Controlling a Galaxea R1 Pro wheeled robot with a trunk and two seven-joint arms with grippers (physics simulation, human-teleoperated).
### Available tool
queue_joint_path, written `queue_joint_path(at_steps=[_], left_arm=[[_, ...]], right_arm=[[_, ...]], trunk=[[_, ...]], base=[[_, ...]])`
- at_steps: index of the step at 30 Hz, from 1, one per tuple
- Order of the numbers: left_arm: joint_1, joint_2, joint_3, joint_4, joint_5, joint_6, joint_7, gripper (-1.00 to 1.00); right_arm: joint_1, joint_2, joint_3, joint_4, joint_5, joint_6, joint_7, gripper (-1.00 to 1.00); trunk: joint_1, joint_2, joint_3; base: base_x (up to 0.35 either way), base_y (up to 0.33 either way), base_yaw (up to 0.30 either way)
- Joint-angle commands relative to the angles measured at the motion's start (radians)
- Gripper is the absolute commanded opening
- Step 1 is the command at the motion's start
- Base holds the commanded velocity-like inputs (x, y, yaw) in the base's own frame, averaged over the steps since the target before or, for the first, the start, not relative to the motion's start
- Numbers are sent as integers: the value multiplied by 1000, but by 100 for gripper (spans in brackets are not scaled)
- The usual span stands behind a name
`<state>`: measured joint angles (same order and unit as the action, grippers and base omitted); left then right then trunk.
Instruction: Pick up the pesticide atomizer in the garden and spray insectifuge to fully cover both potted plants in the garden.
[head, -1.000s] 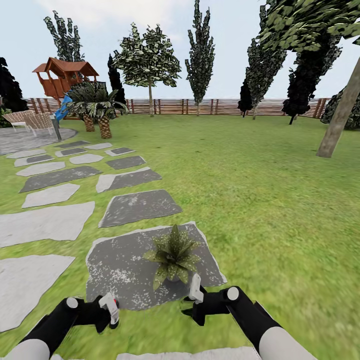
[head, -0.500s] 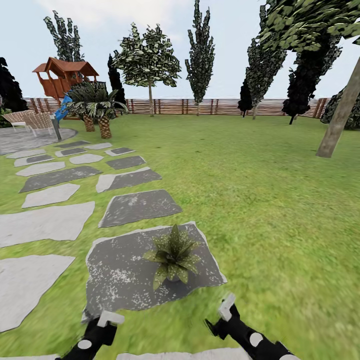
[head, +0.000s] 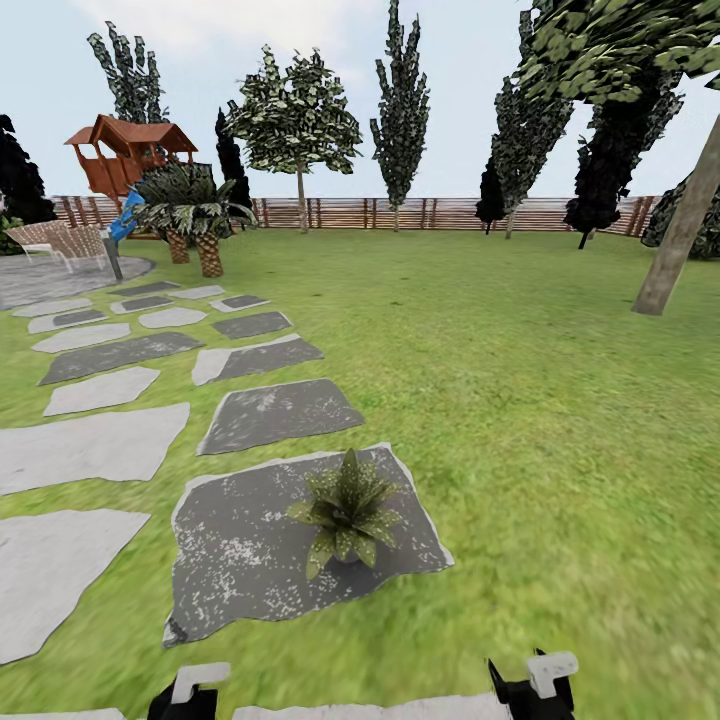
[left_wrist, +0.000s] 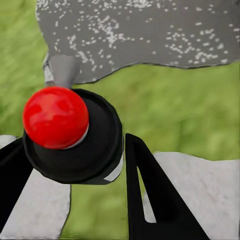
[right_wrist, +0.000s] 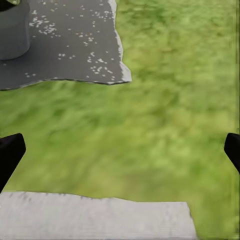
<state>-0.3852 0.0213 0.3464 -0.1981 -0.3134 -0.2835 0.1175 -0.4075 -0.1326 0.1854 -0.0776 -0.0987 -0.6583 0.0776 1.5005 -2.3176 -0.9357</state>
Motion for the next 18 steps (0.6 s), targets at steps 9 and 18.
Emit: queue_joint_path(at_steps=[9, 18], left_arm=[[0, 2, 9, 6, 24, -5, 2, -100], [0, 0, 7, 6, 23, -5, 2, -100]], right_arm=[[0, -2, 5, 2, -10, -3, 5, 100], [1, -2, 5, 2, -10, -3, 5, 100]], trunk=[[0, 0, -11], [0, 0, -17]], base=[[0, 0, 125], [88, -95, 35]])
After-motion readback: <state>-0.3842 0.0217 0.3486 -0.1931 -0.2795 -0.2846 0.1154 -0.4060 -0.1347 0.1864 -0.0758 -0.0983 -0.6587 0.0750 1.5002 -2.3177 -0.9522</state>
